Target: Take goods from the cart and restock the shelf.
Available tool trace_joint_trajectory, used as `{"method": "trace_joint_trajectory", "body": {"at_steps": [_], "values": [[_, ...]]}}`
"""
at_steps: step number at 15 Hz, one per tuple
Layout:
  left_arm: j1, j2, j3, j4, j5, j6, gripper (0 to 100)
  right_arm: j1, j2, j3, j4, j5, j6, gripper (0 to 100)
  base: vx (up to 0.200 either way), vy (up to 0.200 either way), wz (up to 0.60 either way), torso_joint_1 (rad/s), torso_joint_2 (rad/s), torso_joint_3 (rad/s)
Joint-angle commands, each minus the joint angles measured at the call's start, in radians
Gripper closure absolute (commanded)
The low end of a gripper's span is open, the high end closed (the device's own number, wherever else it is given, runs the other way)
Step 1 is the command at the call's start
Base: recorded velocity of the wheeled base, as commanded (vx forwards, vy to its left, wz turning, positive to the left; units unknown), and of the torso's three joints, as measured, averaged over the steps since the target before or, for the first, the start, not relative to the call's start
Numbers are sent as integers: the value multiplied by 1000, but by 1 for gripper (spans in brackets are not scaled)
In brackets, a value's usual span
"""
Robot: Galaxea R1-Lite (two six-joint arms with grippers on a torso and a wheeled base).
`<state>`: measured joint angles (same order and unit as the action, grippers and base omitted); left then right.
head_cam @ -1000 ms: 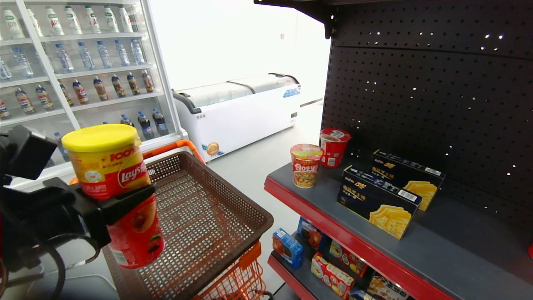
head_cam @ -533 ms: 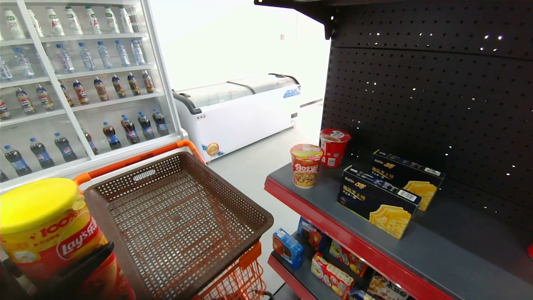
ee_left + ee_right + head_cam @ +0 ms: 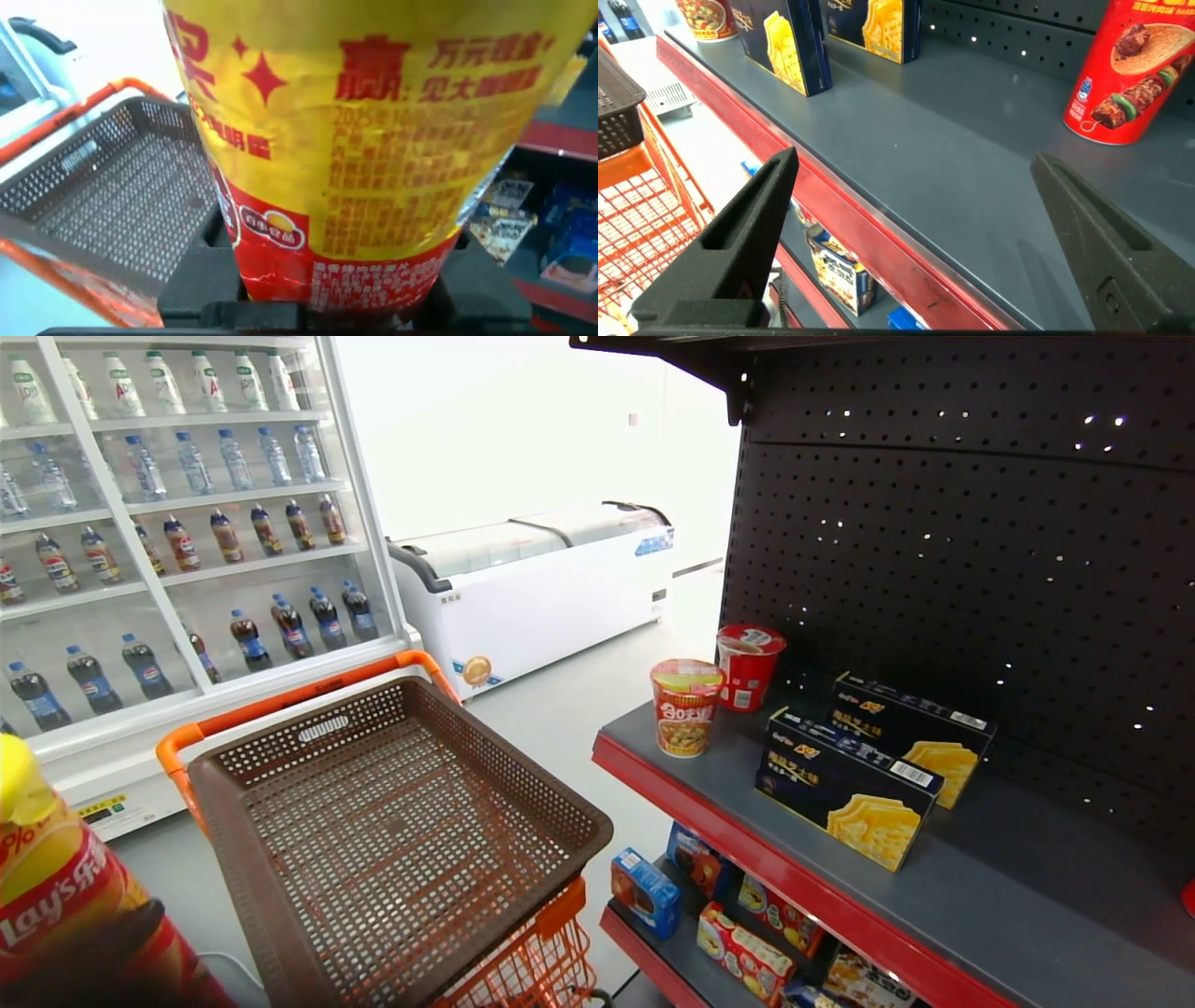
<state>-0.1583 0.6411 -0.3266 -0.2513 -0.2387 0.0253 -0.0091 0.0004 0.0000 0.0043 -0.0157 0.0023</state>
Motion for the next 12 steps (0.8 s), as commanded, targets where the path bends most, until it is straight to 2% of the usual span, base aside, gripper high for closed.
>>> {"method": "trace_joint_trajectory", "body": {"at_steps": [1, 10, 12], "values": [[0, -141, 35, 89, -1, 4, 100, 0, 0, 0, 0, 0, -1, 0, 0, 0, 0, 0, 0, 0], [0, -181, 44, 124, -1, 2, 100, 0, 0, 0, 0, 0, 1, 0, 0, 0, 0, 0, 0, 0], [-1, -181, 41, 124, -4, 1, 100, 0, 0, 0, -1, 0, 1, 0, 0, 0, -600, 5, 0, 5]]}}
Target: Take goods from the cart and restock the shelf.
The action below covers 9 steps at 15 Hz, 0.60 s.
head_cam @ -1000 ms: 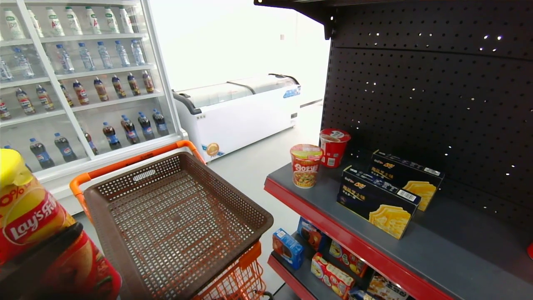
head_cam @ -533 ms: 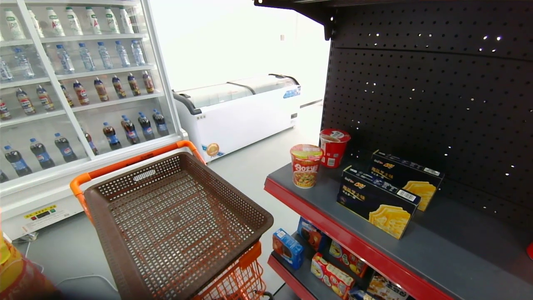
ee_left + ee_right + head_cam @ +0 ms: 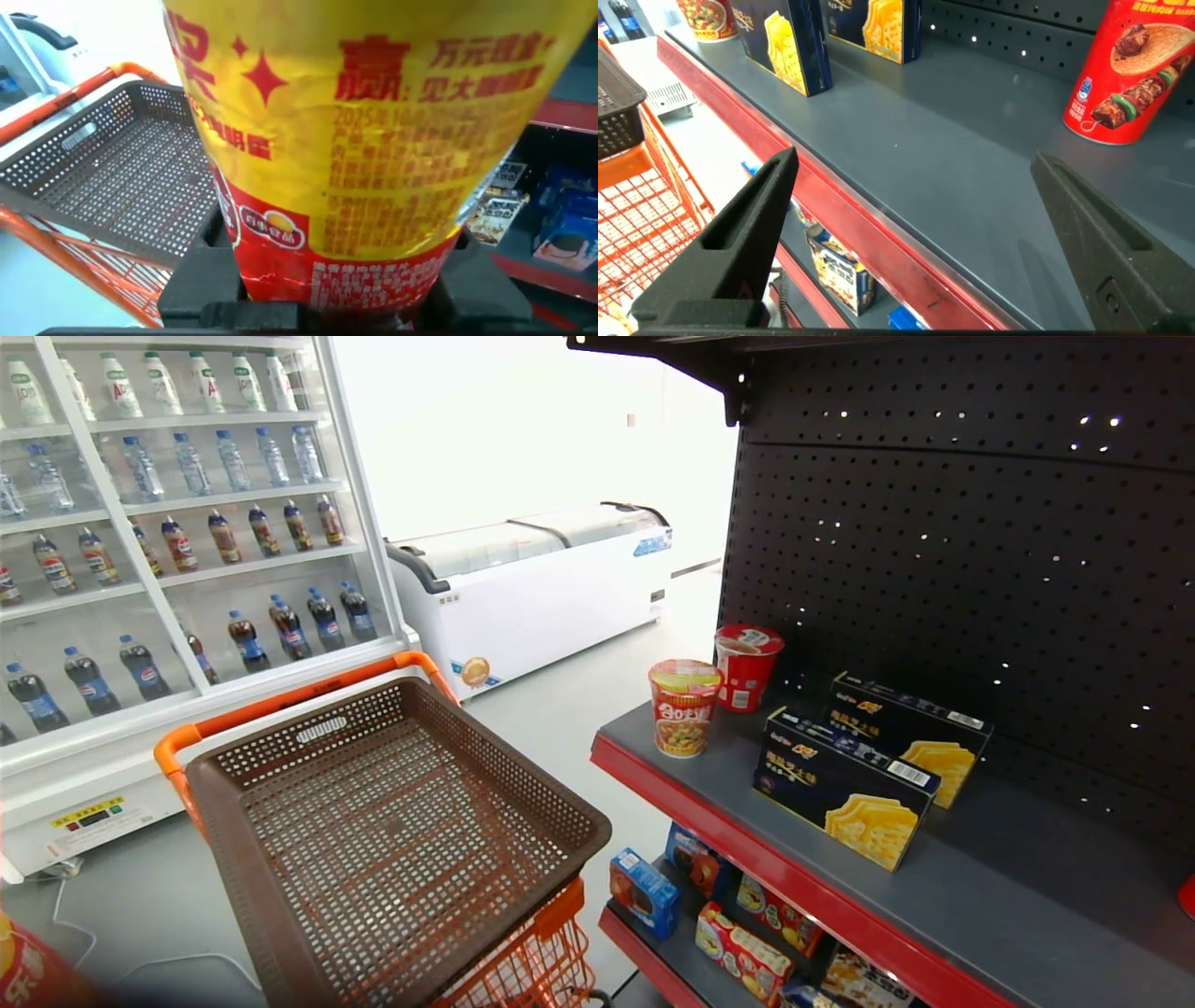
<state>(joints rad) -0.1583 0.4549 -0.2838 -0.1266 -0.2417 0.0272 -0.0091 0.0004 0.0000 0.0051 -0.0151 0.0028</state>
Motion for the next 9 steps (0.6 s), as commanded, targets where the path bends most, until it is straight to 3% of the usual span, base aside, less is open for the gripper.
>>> {"method": "trace_joint_trajectory", "body": {"at_steps": [1, 9], "values": [[-1, 5, -5, -1, -2, -1, 100, 0, 0, 0, -2, 0, 0, 0, 0, 0, -600, -2, -12, 2], [-3, 13, -17, -1, -5, -1, 100, 0, 0, 0, -1, 0, 0, 0, 0, 0, -600, 2, -1, 4]]}}
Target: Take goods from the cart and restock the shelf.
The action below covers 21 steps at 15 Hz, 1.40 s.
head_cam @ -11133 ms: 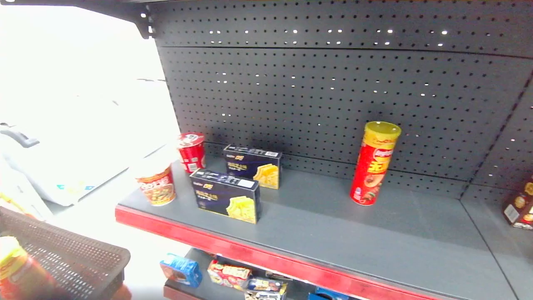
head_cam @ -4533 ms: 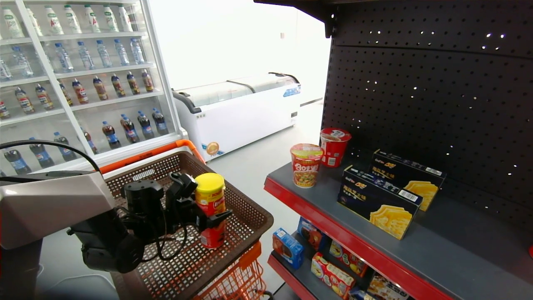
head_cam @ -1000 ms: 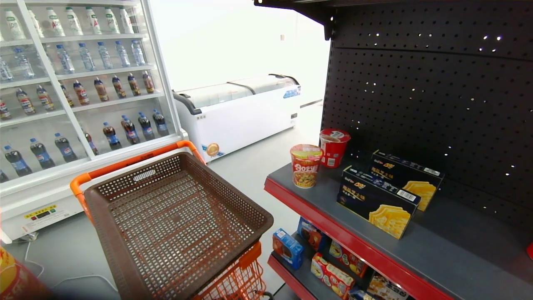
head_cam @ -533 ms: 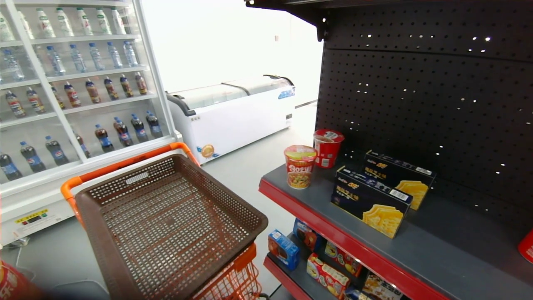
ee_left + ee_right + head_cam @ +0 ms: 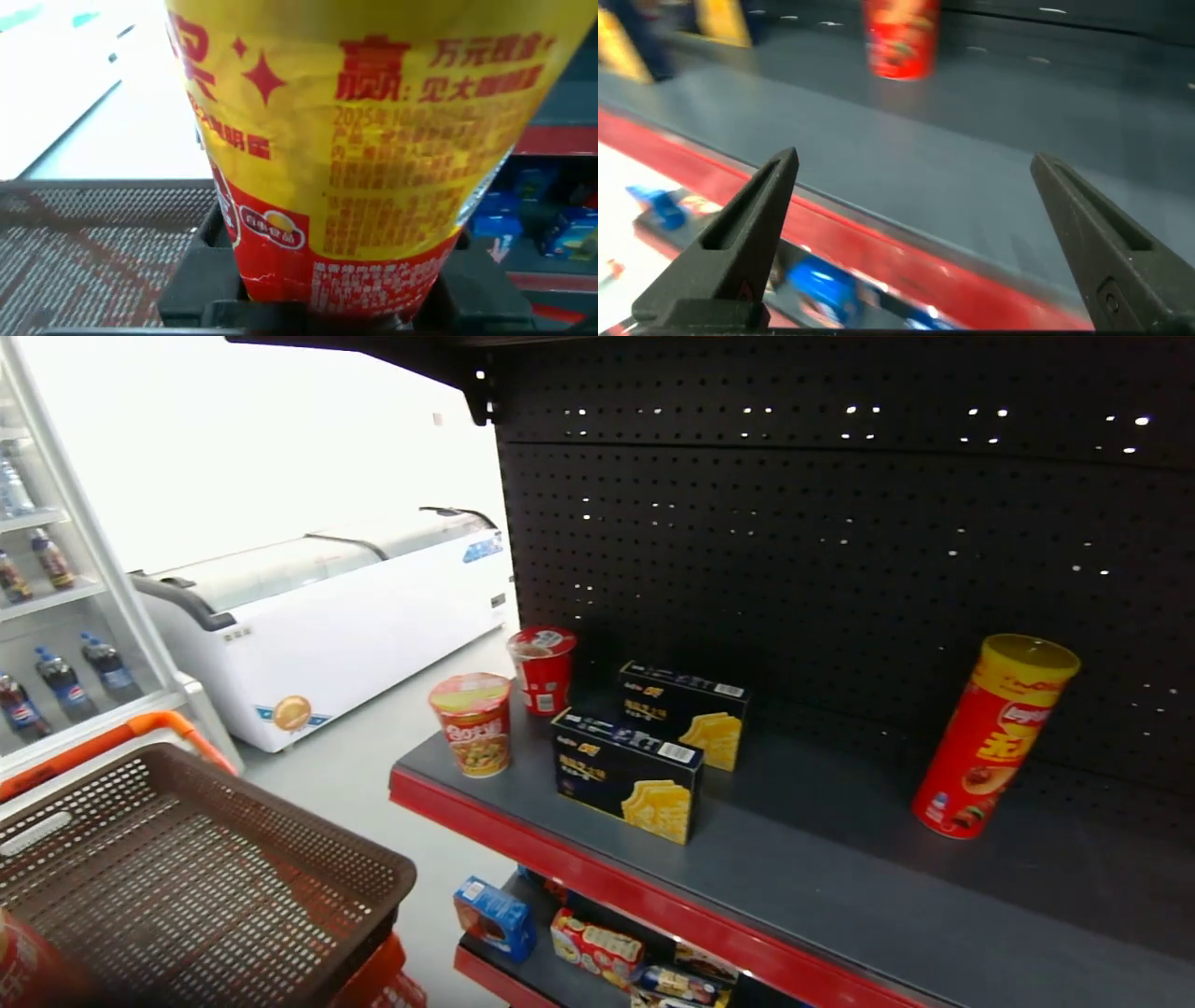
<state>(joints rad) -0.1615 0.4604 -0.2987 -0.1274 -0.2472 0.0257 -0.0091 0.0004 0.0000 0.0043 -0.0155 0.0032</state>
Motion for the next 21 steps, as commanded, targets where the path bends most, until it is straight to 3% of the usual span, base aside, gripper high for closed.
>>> {"method": "trace_joint_trajectory", "body": {"at_steps": [1, 7, 12, 16, 18, 20, 21], "values": [[0, 7, -3, 0, 0, 0, 100, 0, 0, 0, 0, 0, 0, 0, 0, 0, -600, -2, 12, -2], [-3, 15, -23, 0, -1, 0, 100, 0, 0, 0, 0, 0, 0, 0, 0, 0, -600, 3, 3, 2], [-7, 46, -69, 5, -6, -13, 100, 0, 0, 0, 0, 2, 0, 0, 0, 0, 0, 0, 0, 0], [-26, 86, -109, 83, -87, -15, 100, 0, 0, -2, 0, 31, -35, 0, 0, 0, 0, 0, 0, 0], [-21, 66, -112, 175, -75, -10, 100, 0, 0, 0, 2, 28, -12, 0, 0, 0, 0, 0, 0, 0], [-21, 40, -203, 250, -21, -4, 100, 3, 0, -32, -9, 62, -37, 0, 0, 0, 0, 0, 0, 0], [-21, 53, -252, 272, -17, 8, 100, 35, 47, -206, -3, 101, -17, 0, 0, 0, 0, 0, 0, 0]]}}
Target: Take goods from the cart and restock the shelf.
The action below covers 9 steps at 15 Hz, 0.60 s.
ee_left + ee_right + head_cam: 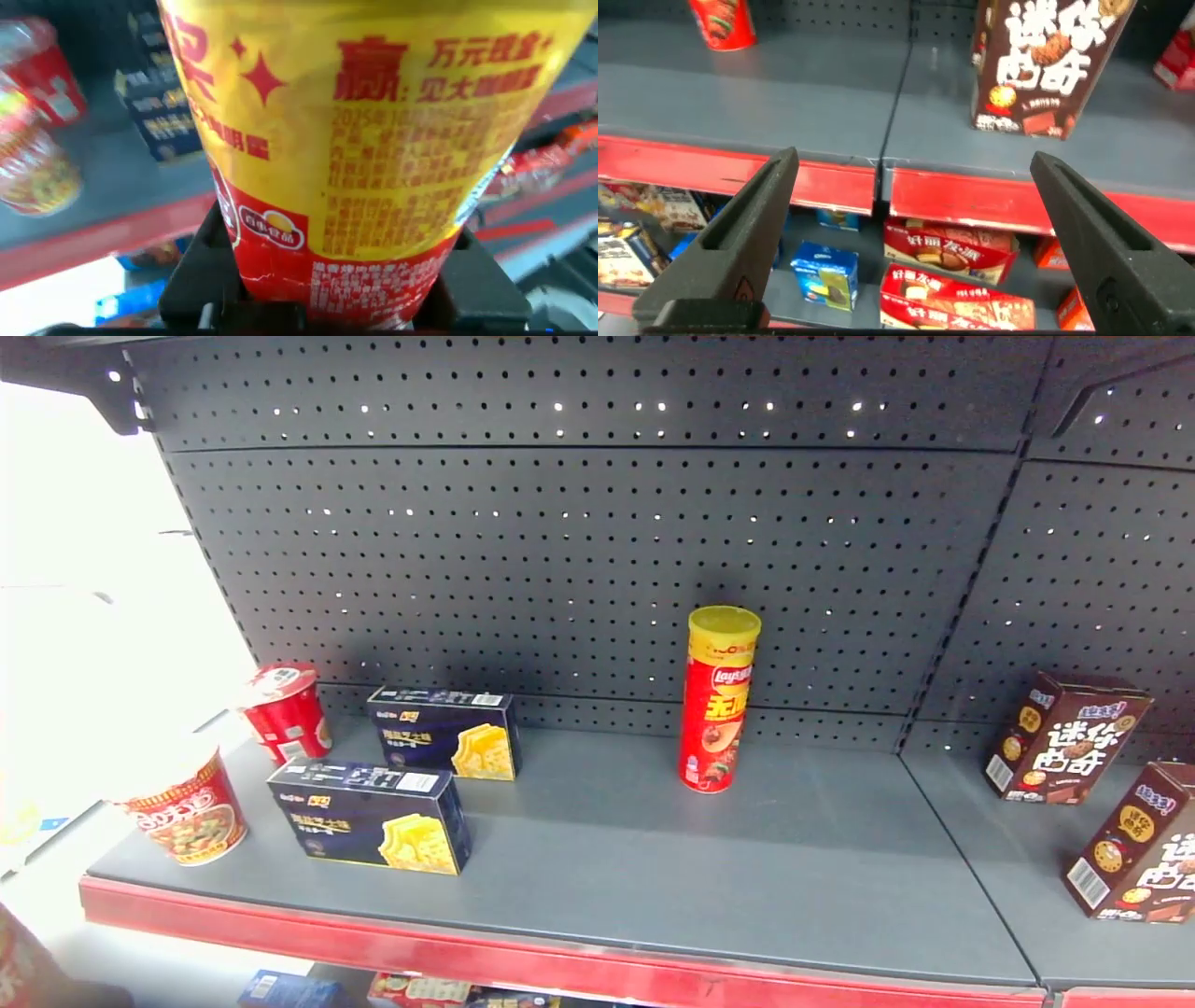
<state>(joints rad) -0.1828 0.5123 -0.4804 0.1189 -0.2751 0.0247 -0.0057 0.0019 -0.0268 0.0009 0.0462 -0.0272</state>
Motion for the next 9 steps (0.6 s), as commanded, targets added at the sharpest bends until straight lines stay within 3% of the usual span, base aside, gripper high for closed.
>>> {"method": "trace_joint_trajectory", "body": {"at_steps": [1, 2, 5, 9], "values": [[0, 8, -109, 65, 16, 37, 100, 72, 265, -280, -12, 50, 55, 0, 0, 0, 0, 0, 0, 0], [0, 6, -113, 90, 19, 44, 100, 89, 377, -338, -114, 54, 47, 0, 0, 0, 0, 0, 0, 0], [-1, 3, -93, 94, 14, 38, 100, 125, 621, -484, -176, 66, -66, 0, 0, 0, 0, 0, 0, 0], [-7, 5, -33, 87, -33, 32, 100, 349, 777, -535, -265, 93, 0, 0, 0, 0, 0, 0, 0, 0]]}}
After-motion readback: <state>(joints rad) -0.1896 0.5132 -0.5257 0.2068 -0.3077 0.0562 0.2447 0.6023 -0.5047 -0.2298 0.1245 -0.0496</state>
